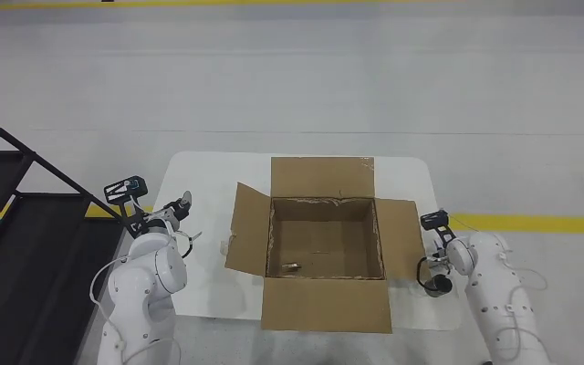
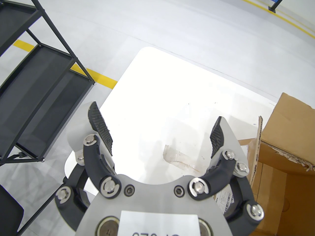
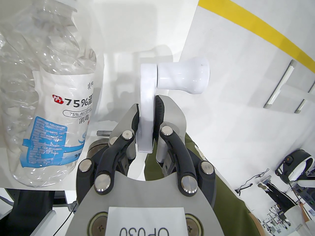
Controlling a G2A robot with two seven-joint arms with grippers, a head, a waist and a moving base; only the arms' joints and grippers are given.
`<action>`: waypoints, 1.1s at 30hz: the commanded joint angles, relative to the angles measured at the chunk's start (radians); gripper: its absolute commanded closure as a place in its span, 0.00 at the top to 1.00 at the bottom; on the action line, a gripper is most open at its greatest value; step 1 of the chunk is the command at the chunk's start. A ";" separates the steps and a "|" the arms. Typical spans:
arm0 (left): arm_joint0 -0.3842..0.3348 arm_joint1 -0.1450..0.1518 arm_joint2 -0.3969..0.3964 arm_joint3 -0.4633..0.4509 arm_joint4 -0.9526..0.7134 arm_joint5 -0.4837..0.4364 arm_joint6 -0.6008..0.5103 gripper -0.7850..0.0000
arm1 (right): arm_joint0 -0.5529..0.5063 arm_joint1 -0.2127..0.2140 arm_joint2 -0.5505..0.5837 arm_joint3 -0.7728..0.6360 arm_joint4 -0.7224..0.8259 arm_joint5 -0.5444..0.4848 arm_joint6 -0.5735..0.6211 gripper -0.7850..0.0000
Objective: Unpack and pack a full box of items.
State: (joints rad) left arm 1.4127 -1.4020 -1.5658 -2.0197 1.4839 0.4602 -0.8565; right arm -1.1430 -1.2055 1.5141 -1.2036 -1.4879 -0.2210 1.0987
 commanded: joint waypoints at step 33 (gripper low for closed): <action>0.000 0.000 0.000 0.000 0.000 0.000 0.000 1.00 | -0.429 0.029 0.281 -0.913 0.119 0.073 0.053 0.00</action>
State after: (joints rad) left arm 1.4127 -1.4020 -1.5658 -2.0197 1.4839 0.4602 -0.8565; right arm -1.5506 -1.1758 1.7888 -2.0708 -1.3971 -0.1364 1.1558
